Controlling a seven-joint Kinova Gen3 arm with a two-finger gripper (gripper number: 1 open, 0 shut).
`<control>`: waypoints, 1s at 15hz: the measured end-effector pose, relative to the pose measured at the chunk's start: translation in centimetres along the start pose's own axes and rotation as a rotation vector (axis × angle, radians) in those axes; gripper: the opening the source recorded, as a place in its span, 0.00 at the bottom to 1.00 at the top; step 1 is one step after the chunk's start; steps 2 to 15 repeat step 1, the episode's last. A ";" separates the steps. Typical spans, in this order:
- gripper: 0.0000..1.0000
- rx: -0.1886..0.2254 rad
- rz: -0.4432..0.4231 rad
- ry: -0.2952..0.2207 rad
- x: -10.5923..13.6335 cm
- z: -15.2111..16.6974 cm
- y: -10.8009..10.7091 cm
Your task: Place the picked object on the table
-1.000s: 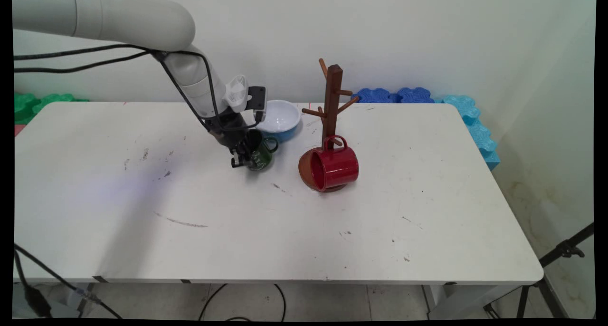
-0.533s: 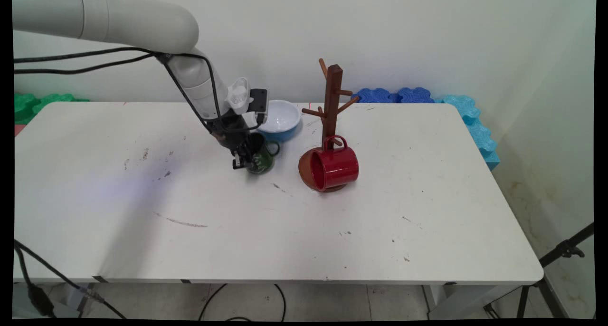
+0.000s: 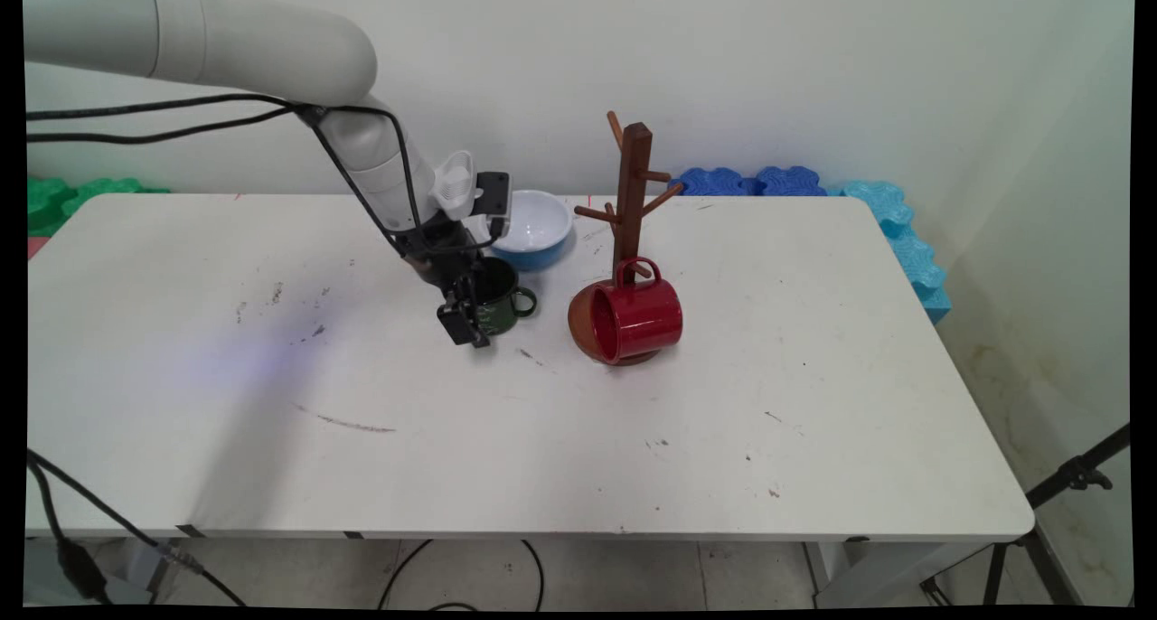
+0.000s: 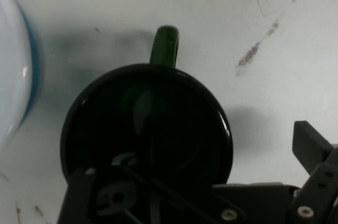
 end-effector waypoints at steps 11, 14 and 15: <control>1.00 -0.003 -0.009 0.010 0.0 -0.2 0.0; 1.00 -0.003 -0.009 0.010 0.0 -0.2 0.0; 1.00 -0.003 -0.009 0.010 0.0 -0.2 0.0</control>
